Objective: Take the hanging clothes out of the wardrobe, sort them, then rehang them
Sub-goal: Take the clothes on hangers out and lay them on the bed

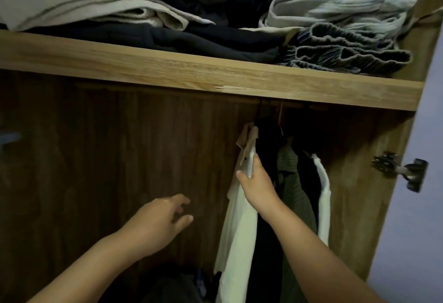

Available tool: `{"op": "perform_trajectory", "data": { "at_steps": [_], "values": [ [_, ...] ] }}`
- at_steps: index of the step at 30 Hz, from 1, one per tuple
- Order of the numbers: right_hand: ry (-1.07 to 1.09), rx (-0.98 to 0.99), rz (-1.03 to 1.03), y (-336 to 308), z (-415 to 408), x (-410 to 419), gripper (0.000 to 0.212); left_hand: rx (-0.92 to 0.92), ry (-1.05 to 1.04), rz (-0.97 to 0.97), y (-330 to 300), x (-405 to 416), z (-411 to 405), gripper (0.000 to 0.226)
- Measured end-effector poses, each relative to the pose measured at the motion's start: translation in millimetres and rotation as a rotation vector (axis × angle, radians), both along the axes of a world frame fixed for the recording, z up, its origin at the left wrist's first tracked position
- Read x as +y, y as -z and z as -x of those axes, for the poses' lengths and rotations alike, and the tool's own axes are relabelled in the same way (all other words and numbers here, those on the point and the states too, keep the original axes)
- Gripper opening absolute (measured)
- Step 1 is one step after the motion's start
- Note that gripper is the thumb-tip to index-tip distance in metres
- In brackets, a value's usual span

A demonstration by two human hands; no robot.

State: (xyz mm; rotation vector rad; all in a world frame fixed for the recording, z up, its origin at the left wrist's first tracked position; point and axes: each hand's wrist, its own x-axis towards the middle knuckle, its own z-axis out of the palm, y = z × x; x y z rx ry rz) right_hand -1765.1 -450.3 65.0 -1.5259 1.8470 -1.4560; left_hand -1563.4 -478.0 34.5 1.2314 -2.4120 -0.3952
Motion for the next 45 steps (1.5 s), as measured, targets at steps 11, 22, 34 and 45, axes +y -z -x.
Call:
{"op": "perform_trajectory", "data": {
  "at_steps": [11,22,34,45],
  "values": [
    [0.0,-0.582,0.04,0.2,-2.6,-91.5,0.069,0.064,-0.043,0.016,-6.5,-82.5,-7.9,0.042],
    [-0.337,-0.915,0.383,-18.4,-6.0,-88.3,0.083,0.213,0.088,-0.006,-15.6,-147.5,-1.3,0.027],
    [-0.365,-0.676,0.083,18.6,0.4,21.5,0.08,0.436,0.14,0.134,-17.0,-176.4,52.2,0.04],
    [-0.371,-0.778,-0.038,38.3,-15.1,162.9,0.082,0.359,0.483,0.217,0.7,-125.5,55.3,0.047]
  ]
}}
